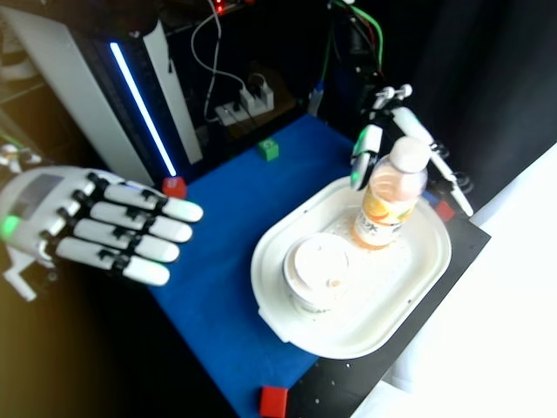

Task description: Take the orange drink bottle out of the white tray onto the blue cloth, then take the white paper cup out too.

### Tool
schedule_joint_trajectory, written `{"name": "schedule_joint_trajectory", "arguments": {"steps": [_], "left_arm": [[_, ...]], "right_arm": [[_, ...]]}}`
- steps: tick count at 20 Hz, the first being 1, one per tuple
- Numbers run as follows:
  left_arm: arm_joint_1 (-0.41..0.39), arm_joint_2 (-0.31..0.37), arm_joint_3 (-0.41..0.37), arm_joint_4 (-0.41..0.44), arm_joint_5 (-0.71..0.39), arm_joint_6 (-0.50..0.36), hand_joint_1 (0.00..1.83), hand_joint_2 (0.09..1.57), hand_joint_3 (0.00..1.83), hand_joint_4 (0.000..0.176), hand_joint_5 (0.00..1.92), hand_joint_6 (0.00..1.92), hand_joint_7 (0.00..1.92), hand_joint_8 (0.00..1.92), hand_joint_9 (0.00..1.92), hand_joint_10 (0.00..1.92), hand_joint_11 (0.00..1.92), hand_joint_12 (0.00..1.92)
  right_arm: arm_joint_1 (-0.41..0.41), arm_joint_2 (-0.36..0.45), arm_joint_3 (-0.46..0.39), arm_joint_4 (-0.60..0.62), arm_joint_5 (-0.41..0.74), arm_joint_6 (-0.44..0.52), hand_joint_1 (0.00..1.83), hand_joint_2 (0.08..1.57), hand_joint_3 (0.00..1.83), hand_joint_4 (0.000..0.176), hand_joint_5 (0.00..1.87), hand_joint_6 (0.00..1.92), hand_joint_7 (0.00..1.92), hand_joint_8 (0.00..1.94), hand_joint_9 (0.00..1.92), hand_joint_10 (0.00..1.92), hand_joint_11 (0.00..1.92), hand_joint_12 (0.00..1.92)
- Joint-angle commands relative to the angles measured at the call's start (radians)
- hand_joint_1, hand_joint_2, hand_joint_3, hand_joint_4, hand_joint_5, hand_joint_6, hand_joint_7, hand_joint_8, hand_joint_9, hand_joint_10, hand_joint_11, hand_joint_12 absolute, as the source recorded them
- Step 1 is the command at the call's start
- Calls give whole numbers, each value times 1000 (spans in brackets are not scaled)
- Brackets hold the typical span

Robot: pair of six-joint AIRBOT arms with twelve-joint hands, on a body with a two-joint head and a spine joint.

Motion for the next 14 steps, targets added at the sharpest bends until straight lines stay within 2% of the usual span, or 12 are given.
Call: {"name": "schedule_joint_trajectory", "arguments": {"steps": [1,2,3,4,5,6,7,8,9,10,11,14], "left_arm": [[-5,-18,8,12,-86,-27,887,932,0,158,198,115,296,347,112,792,1,1340],[-5,-25,14,23,-89,-48,925,967,6,141,251,273,283,878,74,1051,0,1535],[-6,-28,16,29,-91,-56,983,977,4,67,268,789,416,1285,190,1402,0,1818],[-6,-29,16,40,-94,-61,986,998,8,30,302,1098,458,1417,272,1586,73,1900],[-8,-29,15,48,-95,-61,967,1159,21,91,676,1275,532,1462,449,1692,337,1917],[-13,-28,10,60,-104,-61,959,1182,9,140,781,1269,453,1357,305,1625,220,1920],[-17,-23,4,69,-113,-61,1008,1161,0,100,873,1172,468,1308,275,1583,163,1921],[-22,-14,-6,84,-127,-61,1008,1156,0,110,891,1153,482,1248,297,1497,183,1858],[-26,-2,-17,98,-143,-61,980,1162,1,160,874,1181,524,1232,351,1421,240,1775],[-31,14,-33,115,-164,-60,974,1165,1,163,865,1190,541,1211,390,1411,274,1781],[-36,33,-52,130,-186,-55,1114,1234,5,0,849,1242,588,1476,391,1531,327,1868],[-43,109,-132,171,-287,-14,1155,1223,0,0,804,1184,767,1454,625,1578,575,1920]], "right_arm": [[4,2,4,-4,125,8,509,1367,0,0,0,0,0,0,0,0,0,23],[4,1,3,-4,125,10,493,1372,1,0,0,0,0,0,0,0,0,4],[4,1,3,-4,125,11,492,1382,6,0,0,0,0,0,0,0,0,0],[4,0,3,-4,125,12,495,1386,8,0,0,0,0,0,0,0,0,0],[4,-1,3,-3,125,12,499,1392,10,0,0,0,0,0,0,0,0,0],[3,-3,3,-2,125,13,505,1394,10,0,0,0,0,0,0,0,0,0],[3,-3,3,-2,125,13,509,1399,11,0,0,0,0,0,0,0,2,1],[3,-4,3,-1,125,13,518,1400,10,0,0,0,0,0,0,0,25,12],[2,-4,3,0,125,14,538,1399,7,0,0,0,0,0,0,0,35,22],[2,-5,3,0,125,15,536,1408,0,0,0,0,0,0,0,0,6,222],[2,-5,3,0,125,15,521,1405,0,0,0,0,0,0,0,0,0,424],[2,-6,3,1,126,16,493,1402,1,0,0,0,0,0,0,0,0,579]]}}
